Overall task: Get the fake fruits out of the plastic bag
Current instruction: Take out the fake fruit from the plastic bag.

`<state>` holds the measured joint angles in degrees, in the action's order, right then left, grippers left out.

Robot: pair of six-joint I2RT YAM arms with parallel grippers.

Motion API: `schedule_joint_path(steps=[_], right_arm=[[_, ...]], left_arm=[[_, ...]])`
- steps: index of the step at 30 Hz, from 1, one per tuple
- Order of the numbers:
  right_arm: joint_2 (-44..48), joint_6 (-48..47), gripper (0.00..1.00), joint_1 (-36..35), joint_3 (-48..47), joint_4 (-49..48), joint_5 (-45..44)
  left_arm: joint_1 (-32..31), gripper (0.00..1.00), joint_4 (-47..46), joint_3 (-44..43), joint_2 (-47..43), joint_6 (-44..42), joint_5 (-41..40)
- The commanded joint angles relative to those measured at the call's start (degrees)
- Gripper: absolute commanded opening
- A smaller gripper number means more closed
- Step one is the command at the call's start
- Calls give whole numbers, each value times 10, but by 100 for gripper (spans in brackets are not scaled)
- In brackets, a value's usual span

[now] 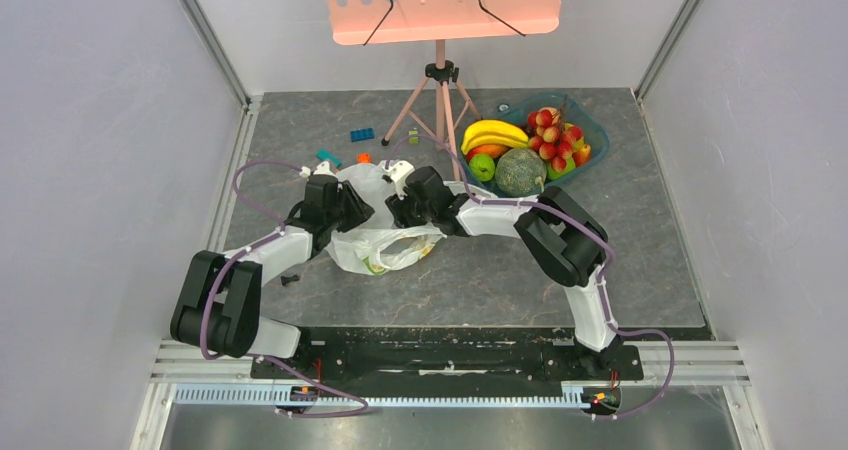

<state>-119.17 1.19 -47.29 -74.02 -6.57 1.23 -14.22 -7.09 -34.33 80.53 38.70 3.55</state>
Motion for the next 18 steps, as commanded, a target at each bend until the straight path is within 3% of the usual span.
schedule_joint_path(steps=[1, 18], right_arm=[[32, -13, 47, 0, 20, -14, -9], [242, 4, 40, 0, 119, 18, 60]], left_arm=[[2, 42, -21, -12, 3, 1, 5], [3, 42, -16, -11, 1, 1, 1]])
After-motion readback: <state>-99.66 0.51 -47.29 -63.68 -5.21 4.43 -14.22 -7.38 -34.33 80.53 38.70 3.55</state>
